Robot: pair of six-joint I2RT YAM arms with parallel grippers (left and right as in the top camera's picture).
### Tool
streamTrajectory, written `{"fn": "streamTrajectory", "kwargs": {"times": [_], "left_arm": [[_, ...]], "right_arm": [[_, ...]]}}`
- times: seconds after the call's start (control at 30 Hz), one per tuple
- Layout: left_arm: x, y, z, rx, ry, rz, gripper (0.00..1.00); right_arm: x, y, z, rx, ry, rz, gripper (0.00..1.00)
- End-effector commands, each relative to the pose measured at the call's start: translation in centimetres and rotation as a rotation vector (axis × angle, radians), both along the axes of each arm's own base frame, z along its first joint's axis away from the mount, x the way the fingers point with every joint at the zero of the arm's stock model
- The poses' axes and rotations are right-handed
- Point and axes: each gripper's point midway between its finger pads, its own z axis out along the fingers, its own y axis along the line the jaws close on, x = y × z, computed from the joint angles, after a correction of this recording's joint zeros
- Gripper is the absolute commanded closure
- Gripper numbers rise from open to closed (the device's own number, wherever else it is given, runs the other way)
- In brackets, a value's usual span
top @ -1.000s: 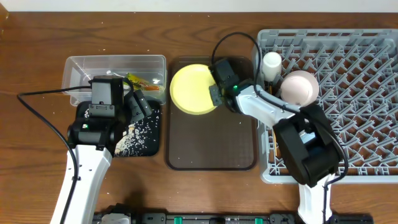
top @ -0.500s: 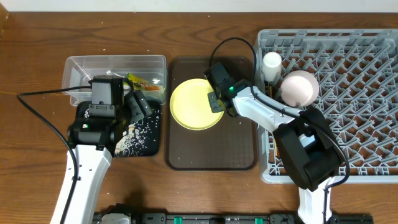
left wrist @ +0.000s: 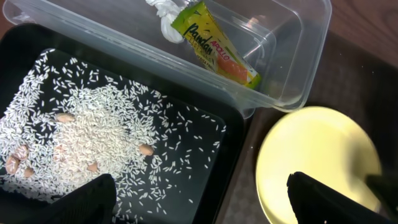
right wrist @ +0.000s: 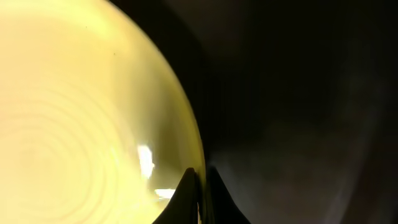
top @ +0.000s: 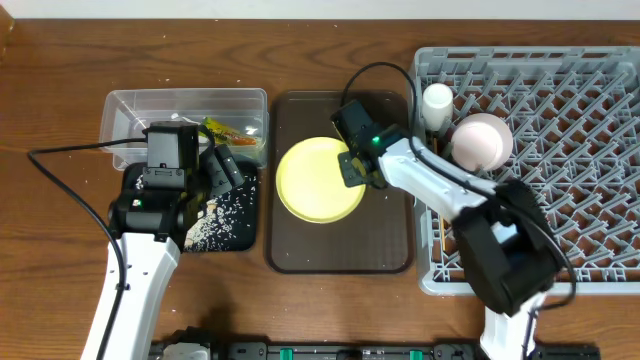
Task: Sort waste into correct bins and load items into the dishwasher rack
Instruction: 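Close the right gripper on the yellow plate rim, then lift the yellow plate and carry it right over the rack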
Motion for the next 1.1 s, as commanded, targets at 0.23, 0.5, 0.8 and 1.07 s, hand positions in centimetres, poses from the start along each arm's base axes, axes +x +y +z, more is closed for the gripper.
{"fn": "streamTrajectory", "kwargs": {"times": [0.23, 0.5, 0.8, 1.07], "left_arm": [[-0.1, 0.2, -0.3, 0.010, 0.010, -0.006, 0.10], [-0.1, 0.2, -0.3, 0.010, 0.010, -0.006, 0.10], [-0.1, 0.2, -0.3, 0.010, 0.010, -0.006, 0.09], [-0.1, 0.2, -0.3, 0.010, 0.010, -0.006, 0.09]], "right_arm": [[0.0, -12.3, 25.7, -0.289, -0.663, -0.214, 0.99], [-4.7, -23.2, 34.4, -0.685, -0.775, -0.321, 0.99], [-5.3, -30.1, 33.8, -0.879, -0.620, -0.419, 0.99], [-4.4, -33.2, 29.4, -0.966, -0.414, -0.434, 0.99]]}}
